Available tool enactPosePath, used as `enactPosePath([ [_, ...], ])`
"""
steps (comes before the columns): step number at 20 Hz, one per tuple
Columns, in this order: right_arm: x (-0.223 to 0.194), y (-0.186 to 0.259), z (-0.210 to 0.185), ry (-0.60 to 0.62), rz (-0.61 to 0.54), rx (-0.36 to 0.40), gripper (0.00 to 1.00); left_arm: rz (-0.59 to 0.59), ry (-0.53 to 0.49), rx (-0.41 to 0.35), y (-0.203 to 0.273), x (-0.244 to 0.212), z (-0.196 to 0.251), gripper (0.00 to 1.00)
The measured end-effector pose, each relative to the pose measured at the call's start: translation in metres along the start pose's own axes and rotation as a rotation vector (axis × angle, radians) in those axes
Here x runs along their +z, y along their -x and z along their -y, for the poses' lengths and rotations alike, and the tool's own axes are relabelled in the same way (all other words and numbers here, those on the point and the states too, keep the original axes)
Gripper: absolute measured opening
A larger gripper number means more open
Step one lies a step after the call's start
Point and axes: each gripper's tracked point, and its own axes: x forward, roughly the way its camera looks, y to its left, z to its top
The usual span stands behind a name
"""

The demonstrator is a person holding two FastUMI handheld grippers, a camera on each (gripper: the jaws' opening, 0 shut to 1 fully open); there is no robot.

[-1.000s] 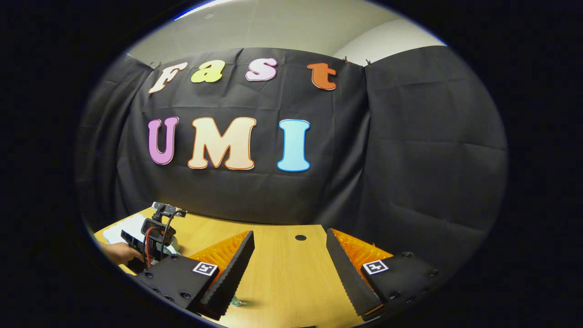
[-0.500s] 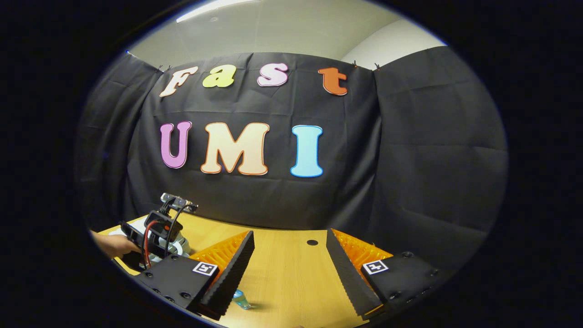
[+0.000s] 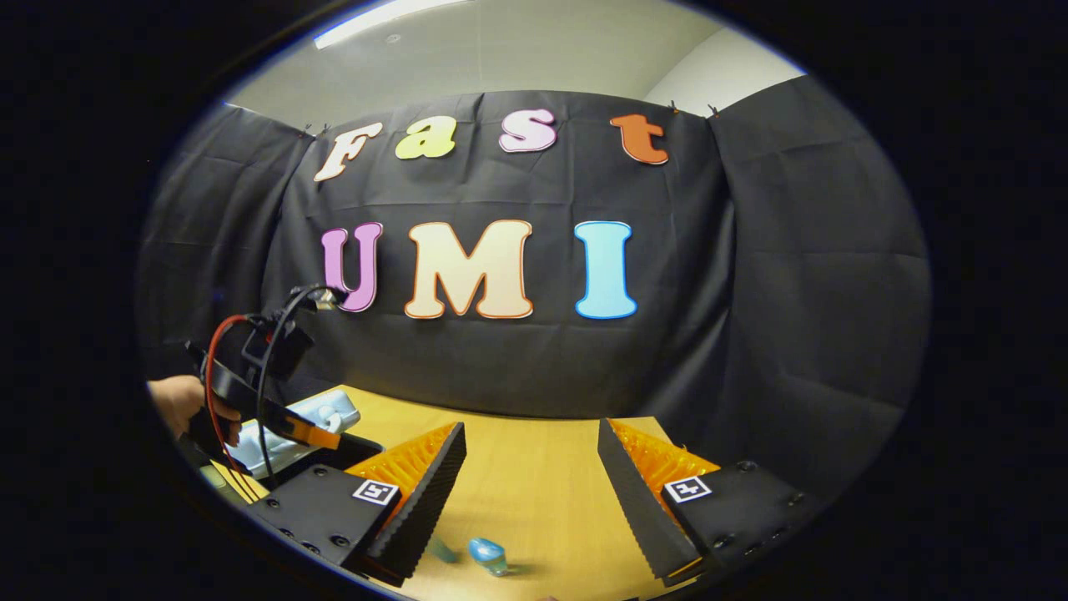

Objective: First open the suitcase, pack the skin care products into it, and then close the suitcase.

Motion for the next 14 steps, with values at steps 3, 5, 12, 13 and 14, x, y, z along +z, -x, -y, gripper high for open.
enactPosePath([
  [3,-0.001,-0.010,-0.024,-0.008,0.002,0.022,0.99,0.054,-0.001,-0.006,0.022,0.026,-0.027,0.00],
  [5,-0.002,-0.015,-0.040,-0.018,0.005,0.033,0.99,0.084,0.006,0.001,0.034,0.038,-0.048,0.00],
  [12,-0.005,-0.033,-0.091,-0.049,0.018,0.040,0.99,0.154,-0.014,0.056,0.060,0.067,-0.131,0.00],
  [13,-0.004,-0.035,-0.097,-0.050,0.020,0.037,0.99,0.163,-0.023,0.067,0.062,0.070,-0.142,0.00],
  [14,-0.005,-0.037,-0.103,-0.050,0.020,0.034,0.99,0.165,-0.043,0.077,0.062,0.071,-0.154,0.00],
])
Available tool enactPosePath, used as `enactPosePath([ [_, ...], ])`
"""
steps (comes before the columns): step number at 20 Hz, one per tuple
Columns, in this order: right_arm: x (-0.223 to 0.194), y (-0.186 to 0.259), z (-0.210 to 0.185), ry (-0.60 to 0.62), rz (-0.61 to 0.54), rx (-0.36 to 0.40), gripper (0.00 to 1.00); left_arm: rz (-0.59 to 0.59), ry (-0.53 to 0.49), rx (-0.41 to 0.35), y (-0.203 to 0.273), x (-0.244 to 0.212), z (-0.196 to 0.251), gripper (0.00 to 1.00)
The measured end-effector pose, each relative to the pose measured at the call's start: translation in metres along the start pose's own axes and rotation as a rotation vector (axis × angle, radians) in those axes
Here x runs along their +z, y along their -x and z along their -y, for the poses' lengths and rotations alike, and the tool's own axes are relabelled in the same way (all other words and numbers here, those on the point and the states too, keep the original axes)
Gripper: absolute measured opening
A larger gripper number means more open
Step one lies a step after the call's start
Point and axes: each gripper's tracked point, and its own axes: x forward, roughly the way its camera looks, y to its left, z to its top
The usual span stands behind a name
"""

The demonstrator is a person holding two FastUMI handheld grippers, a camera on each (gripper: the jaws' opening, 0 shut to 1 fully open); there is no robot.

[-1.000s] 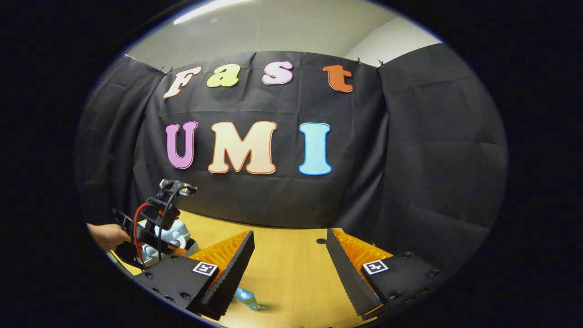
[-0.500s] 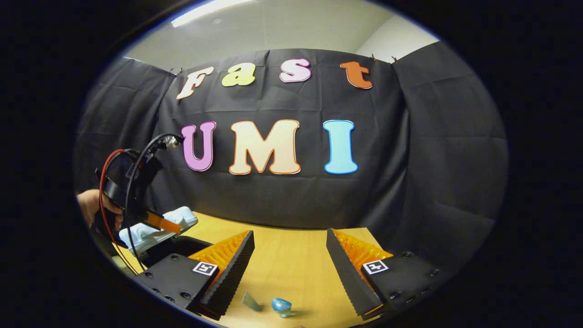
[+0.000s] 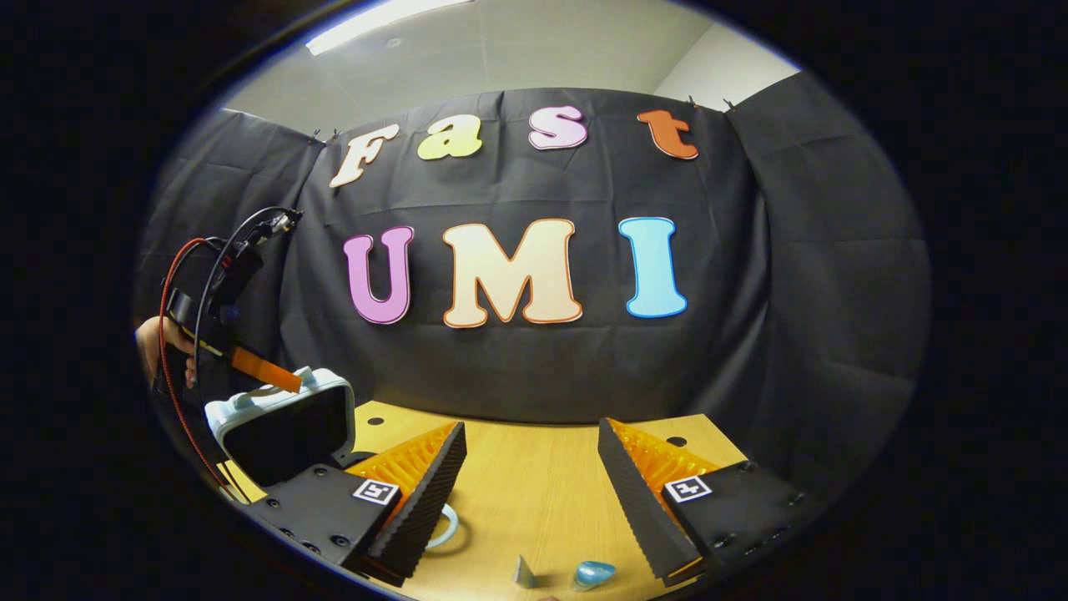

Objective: First open the suitcase, pack the skin care products into it, and then close the suitcase.

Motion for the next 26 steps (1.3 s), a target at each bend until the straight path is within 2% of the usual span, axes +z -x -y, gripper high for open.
enactPosePath([
  [5,-0.004,-0.006,-0.026,0.014,-0.012,-0.004,0.99,0.018,-0.015,0.050,0.001,0.003,-0.057,0.00],
  [15,-0.002,-0.010,-0.063,0.052,-0.016,0.014,1.00,0.048,-0.010,0.262,-0.005,-0.009,-0.186,0.00],
  [20,-0.001,-0.011,-0.071,0.053,-0.018,0.012,0.99,0.027,0.045,0.307,-0.019,-0.032,-0.230,0.00],
  [26,-0.006,-0.010,-0.073,0.055,-0.035,0.005,1.00,-0.073,0.144,0.358,-0.039,-0.084,-0.277,0.00],
])
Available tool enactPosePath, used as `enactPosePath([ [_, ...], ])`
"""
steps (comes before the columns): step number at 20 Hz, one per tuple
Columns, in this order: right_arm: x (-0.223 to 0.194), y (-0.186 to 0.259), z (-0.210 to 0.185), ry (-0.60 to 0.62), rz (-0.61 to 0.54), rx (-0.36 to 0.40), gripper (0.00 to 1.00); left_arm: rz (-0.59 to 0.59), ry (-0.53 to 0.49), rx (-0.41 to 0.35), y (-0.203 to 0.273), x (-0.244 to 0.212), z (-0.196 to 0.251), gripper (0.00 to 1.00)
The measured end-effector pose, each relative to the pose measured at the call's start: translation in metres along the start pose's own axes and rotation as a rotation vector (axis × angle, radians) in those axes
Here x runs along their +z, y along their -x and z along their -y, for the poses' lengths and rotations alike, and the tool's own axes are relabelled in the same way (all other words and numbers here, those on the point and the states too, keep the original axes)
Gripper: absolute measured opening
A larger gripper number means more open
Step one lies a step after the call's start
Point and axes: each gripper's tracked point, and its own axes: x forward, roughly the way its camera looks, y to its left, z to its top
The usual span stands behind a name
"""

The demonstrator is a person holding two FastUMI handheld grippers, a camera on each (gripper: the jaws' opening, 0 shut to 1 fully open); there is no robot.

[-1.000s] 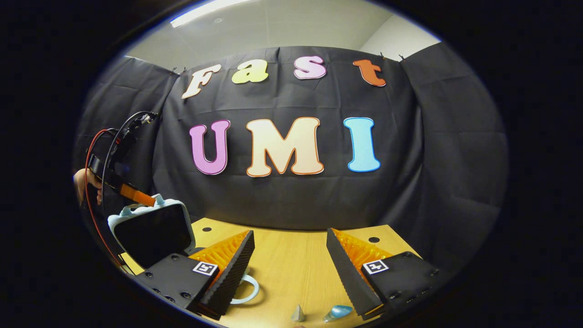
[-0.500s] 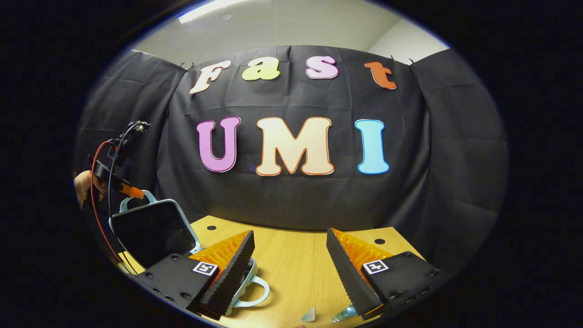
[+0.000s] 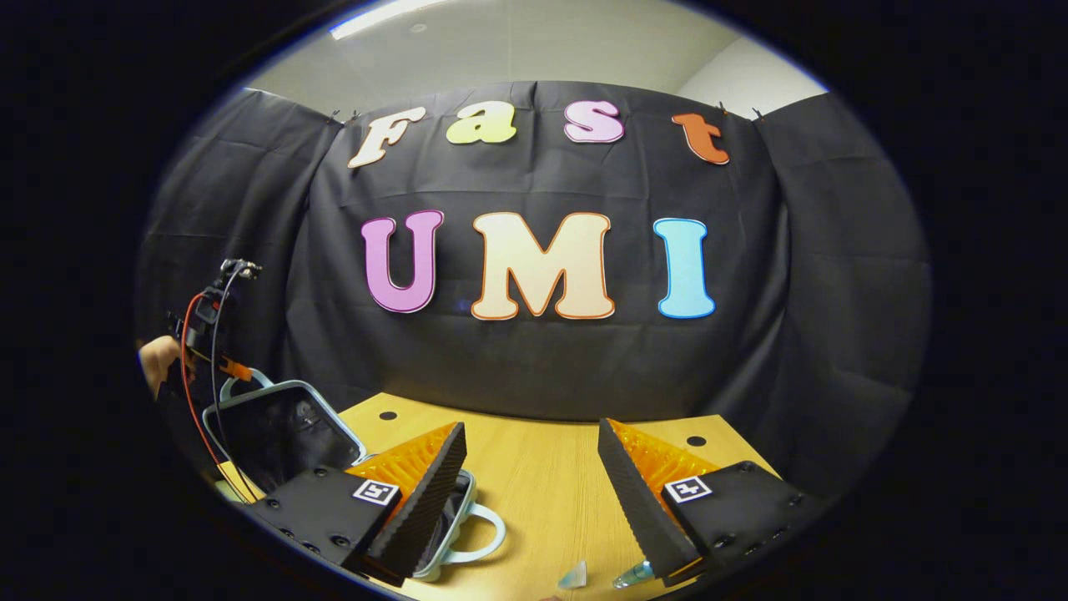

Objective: First open the suitcase, pack the skin care products into it, and then close the suitcase.

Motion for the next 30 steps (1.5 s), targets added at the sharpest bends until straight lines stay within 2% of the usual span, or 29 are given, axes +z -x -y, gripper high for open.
enactPosePath([
  [5,-0.004,0.000,0.000,-0.002,-0.019,-0.007,1.00,-0.070,0.032,0.024,-0.033,-0.026,-0.010,0.00],
  [10,-0.011,0.005,0.000,0.015,-0.041,-0.012,0.99,-0.130,0.052,0.055,-0.062,-0.030,-0.011,0.00],
  [12,-0.010,0.008,0.004,0.025,-0.042,-0.016,1.00,-0.144,0.060,0.092,-0.071,-0.034,-0.019,0.00],
  [13,-0.009,0.009,0.007,0.028,-0.042,-0.020,1.00,-0.154,0.049,0.140,-0.074,-0.042,-0.025,0.03],
  [14,-0.009,0.010,0.010,0.029,-0.041,-0.024,0.99,-0.134,0.050,0.147,-0.079,-0.042,-0.021,0.07],
  [17,-0.008,0.012,0.022,0.019,-0.039,-0.040,0.99,0.031,0.098,0.187,-0.067,-0.011,-0.016,0.91],
  [19,-0.003,0.012,0.029,0.013,-0.022,-0.046,0.99,0.167,0.116,0.210,-0.050,0.018,-0.015,0.90],
  [22,0.005,0.010,0.041,0.002,0.018,-0.052,0.99,0.335,0.105,0.205,0.000,0.057,0.002,0.89],
  [26,0.010,0.006,0.057,0.023,0.058,-0.038,0.99,0.429,0.085,0.168,0.051,0.084,0.041,0.92],
  [27,0.011,0.005,0.062,0.031,0.064,-0.037,0.99,0.456,0.095,0.152,0.064,0.090,0.050,0.98],
  [28,0.010,0.006,0.069,0.035,0.068,-0.037,0.99,0.476,0.101,0.130,0.077,0.096,0.063,0.92],
  [30,0.010,0.007,0.080,0.029,0.074,-0.031,0.99,0.515,0.103,0.081,0.091,0.102,0.096,0.92],
])
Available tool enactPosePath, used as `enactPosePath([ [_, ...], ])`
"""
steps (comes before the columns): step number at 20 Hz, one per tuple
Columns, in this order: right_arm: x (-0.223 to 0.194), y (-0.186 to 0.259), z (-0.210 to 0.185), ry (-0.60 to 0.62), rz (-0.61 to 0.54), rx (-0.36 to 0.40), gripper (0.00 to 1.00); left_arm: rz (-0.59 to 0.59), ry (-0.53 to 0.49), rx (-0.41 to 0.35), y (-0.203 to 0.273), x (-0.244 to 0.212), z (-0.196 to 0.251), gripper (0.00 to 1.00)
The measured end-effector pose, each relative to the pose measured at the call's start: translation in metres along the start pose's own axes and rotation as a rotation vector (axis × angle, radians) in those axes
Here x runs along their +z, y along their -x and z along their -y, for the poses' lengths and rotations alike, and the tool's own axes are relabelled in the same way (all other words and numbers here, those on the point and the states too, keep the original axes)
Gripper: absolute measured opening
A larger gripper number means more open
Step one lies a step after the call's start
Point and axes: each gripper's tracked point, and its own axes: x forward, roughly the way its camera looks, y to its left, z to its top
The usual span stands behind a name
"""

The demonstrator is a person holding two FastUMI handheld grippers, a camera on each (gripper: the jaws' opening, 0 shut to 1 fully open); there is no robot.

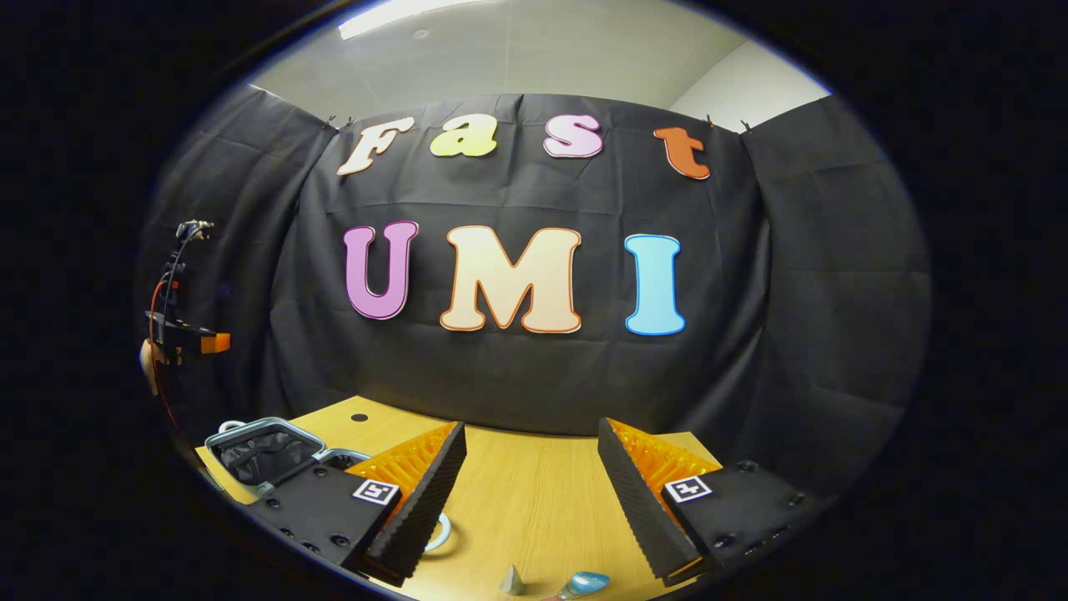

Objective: First open the suitcase, pack the skin care products into it, and then close the suitcase.

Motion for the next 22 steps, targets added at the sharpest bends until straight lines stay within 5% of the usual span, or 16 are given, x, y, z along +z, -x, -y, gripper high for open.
enactPosePath([
  [2,0.001,0.002,0.014,-0.004,0.006,0.000,0.99,0.006,0.005,-0.052,0.014,0.003,0.032,0.98],
  [13,-0.002,0.025,0.081,-0.034,0.017,0.006,0.99,-0.042,0.028,-0.297,0.090,-0.023,0.214,0.93],
  [16,-0.006,0.033,0.095,-0.037,0.012,0.016,0.99,-0.077,0.007,-0.351,0.108,-0.037,0.251,0.99],
  [22,-0.017,0.045,0.123,-0.043,-0.007,0.024,1.00,-0.139,-0.013,-0.443,0.144,-0.066,0.316,0.93],
])
